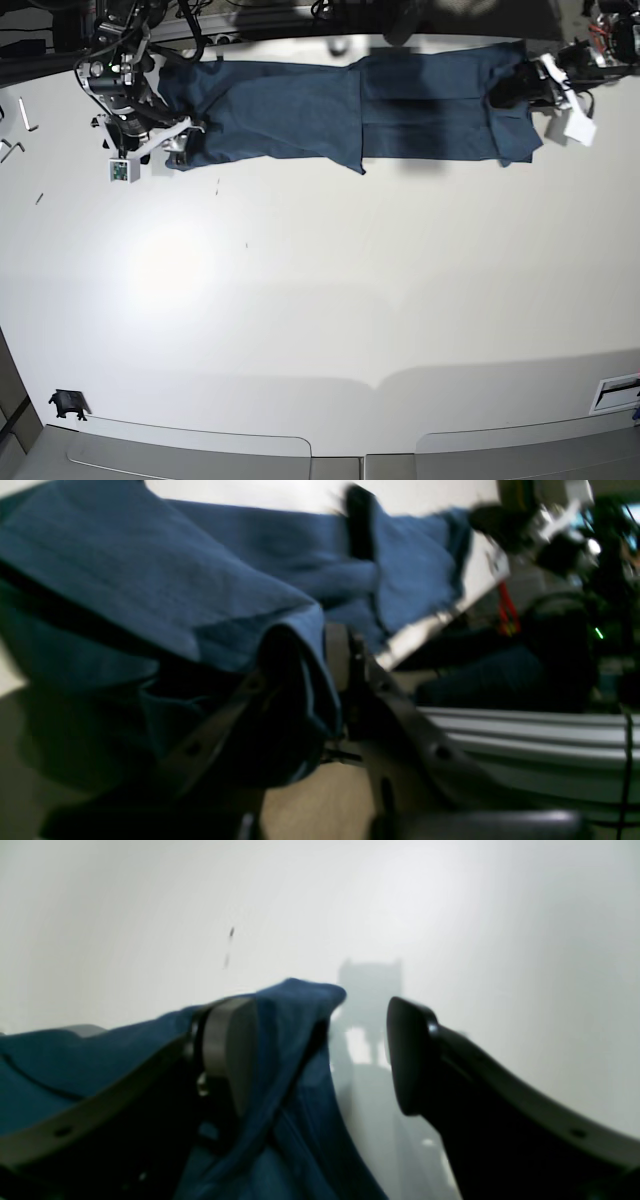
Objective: Fold the T-shirt properly
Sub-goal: 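Lower the left gripper onto the strip's middle and grasp the fabric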
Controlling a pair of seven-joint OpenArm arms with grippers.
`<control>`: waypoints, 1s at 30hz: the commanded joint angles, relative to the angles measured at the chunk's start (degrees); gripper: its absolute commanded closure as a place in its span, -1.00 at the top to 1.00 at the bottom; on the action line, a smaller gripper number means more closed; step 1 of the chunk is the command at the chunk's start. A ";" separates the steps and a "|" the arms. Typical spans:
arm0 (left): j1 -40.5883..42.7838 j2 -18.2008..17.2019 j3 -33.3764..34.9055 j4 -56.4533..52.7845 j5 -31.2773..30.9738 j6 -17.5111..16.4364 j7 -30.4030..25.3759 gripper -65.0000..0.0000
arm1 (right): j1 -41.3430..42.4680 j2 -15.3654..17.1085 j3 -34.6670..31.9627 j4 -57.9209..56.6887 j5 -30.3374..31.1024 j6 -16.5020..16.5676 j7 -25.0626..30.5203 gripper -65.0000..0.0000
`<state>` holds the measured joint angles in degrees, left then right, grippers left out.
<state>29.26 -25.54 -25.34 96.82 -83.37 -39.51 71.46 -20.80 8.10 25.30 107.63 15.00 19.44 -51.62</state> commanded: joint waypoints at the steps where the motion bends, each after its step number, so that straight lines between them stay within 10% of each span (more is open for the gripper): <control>1: -0.07 -0.31 1.18 1.60 -1.63 -0.49 -0.83 -1.00 | 0.31 0.46 0.28 0.98 0.59 0.04 1.09 0.19; 28: -9.40 6.67 22.84 4.09 11.58 -0.49 -8.61 -1.00 | 0.31 0.44 0.28 0.98 0.59 0.04 1.07 0.19; 30: -9.40 6.67 22.84 4.09 12.13 -0.49 -9.62 -0.70 | 0.31 0.44 0.28 0.98 0.59 0.04 1.07 0.19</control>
<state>20.16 -18.59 -2.55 99.92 -69.47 -39.46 62.96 -20.80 8.08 25.30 107.61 15.00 19.46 -51.68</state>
